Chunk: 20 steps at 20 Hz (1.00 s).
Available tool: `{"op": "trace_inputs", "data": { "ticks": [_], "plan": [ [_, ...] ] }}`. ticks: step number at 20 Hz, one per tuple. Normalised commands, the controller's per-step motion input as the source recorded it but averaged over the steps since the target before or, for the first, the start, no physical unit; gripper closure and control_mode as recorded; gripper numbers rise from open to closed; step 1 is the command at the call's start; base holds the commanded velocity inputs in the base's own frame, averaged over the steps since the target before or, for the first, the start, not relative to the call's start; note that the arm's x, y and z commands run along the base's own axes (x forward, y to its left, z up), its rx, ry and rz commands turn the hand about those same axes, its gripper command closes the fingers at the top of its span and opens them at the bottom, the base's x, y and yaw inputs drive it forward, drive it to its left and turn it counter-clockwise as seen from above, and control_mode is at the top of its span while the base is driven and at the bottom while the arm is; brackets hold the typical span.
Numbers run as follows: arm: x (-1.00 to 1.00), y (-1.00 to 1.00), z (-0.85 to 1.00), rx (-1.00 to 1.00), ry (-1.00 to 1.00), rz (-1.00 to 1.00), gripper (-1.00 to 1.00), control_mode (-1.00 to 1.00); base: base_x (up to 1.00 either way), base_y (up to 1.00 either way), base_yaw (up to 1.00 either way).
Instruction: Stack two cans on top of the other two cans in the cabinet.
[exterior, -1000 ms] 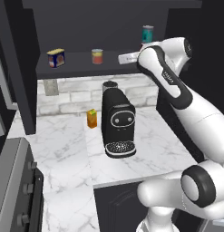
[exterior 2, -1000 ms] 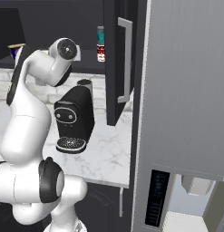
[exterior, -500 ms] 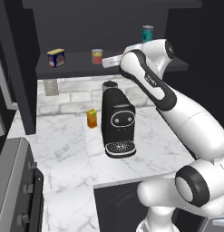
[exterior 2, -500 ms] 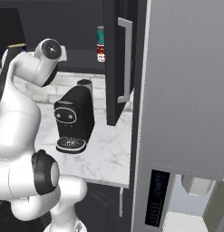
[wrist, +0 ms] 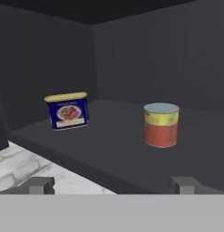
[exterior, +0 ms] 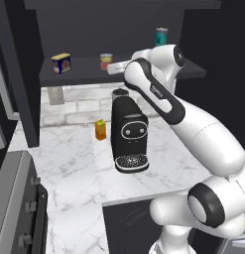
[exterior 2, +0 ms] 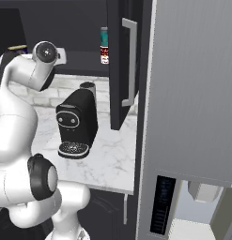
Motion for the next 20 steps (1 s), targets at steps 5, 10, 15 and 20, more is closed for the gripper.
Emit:
{"op": "trace_inputs", "data": {
  "ticks": [5, 10, 15, 20],
  "plan": [
    [0.19, -0.01, 0.00, 0.00, 0.00, -0.13, -1.00, -1.00, 0.00, 0.00, 0.00],
    [0.35, -0.06, 0.00, 0.00, 0.00, -0.07, -1.00, -1.00, 0.00, 0.00, 0.00],
    [0.38, -0.01, 0.00, 0.00, 0.01, -0.02, -1.00, -1.00, 0.00, 0.00, 0.00],
    [0.24, -0.06, 0.00, 0.01, 0.01, 0.00, -1.00, -1.00, 0.00, 0.00, 0.00]
  ]
}}
